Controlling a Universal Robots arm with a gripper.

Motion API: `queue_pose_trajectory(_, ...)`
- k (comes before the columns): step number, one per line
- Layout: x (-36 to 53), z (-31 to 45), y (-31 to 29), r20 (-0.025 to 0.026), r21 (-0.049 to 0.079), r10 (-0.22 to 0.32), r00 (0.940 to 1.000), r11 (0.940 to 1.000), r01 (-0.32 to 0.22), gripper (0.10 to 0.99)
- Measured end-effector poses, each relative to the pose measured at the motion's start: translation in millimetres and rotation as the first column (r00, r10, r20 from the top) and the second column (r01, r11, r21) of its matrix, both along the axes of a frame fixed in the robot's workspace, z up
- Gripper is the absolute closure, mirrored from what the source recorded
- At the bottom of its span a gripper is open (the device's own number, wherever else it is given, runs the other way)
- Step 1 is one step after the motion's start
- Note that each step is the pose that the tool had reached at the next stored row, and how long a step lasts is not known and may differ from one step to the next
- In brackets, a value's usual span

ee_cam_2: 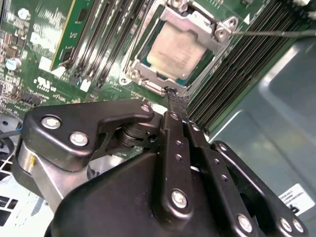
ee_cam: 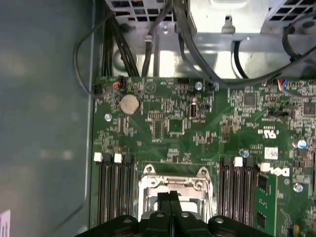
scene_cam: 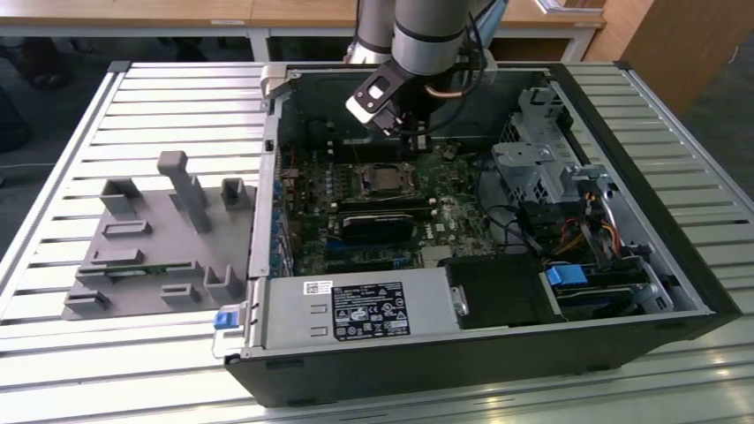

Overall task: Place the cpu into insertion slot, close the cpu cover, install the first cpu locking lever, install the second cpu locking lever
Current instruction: 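Close the cpu cover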

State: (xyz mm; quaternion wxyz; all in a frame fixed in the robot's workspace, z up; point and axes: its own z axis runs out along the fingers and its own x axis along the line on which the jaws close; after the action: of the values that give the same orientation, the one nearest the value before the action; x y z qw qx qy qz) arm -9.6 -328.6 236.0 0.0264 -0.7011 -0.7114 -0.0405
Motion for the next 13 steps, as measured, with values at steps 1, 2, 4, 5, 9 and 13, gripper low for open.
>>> queue_pose_trajectory(1, -1.1, -0.3, 0.0, 0.0, 0.0, 0.0, 1.0, 1.0, 0.0, 0.98)
queue_pose_trajectory(2, -1.4, -0.8, 0.0, -0.0009, 0.0, 0.0, 1.0, 1.0, 0.0, 0.98)
queue_pose_trajectory(4, -1.4, -3.4, 0.0, -0.0098, 0.0, 0.0, 1.0, 1.0, 0.0, 0.98)
queue_pose_trajectory(5, -1.5, -5.1, -0.1, -0.0118, 0.0, 0.0, 0.9999, 1.0, 0.0, 0.98)
queue_pose_trajectory(9, -4.8, -10.2, -0.5, -0.0148, 0.0, 0.001, 0.9999, 1.0, -0.001, 0.98)
queue_pose_trajectory(13, -18.8, -12.5, -0.5, -0.0149, 0.0, 0.001, 0.9999, 1.0, -0.001, 0.98)
